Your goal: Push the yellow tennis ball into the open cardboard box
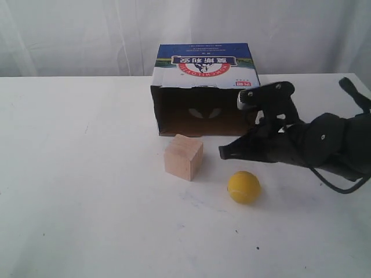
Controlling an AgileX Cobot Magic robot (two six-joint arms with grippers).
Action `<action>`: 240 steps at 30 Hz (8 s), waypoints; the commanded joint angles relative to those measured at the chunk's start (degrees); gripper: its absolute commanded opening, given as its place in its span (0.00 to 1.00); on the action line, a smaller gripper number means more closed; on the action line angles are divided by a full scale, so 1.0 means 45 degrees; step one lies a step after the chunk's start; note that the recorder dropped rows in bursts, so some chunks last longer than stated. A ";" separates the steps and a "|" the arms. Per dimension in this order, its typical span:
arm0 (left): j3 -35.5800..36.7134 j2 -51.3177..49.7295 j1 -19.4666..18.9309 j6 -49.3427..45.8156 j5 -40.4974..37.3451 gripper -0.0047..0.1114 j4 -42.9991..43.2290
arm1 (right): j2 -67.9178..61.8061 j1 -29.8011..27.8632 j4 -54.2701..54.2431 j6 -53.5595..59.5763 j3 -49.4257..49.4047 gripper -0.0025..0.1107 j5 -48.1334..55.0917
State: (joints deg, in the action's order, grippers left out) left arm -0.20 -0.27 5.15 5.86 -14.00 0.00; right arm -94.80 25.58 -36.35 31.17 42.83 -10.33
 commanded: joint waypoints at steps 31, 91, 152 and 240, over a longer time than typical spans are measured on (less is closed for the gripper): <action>0.0045 0.0060 0.0066 0.0035 -0.0022 0.04 0.0000 | -0.1710 -0.0008 0.0108 -0.0002 0.0187 0.02 -0.1688; 0.0045 0.0060 0.0066 0.0035 -0.0022 0.04 0.0000 | -0.1119 -0.0987 0.0840 0.0297 0.3033 0.02 0.5122; 0.0045 0.0060 0.0066 0.0035 -0.0022 0.04 0.0000 | -0.1646 -0.1120 0.8270 -0.5841 0.4526 0.02 0.9713; -0.8831 -1.7409 -0.0369 0.4407 0.8053 0.04 0.5378 | -0.1052 -0.3760 0.2654 -0.1401 0.6788 0.02 1.2713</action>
State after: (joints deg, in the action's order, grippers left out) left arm -28.07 -65.40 3.46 17.79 32.61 9.36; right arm -100.01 8.96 -23.19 23.73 73.33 44.83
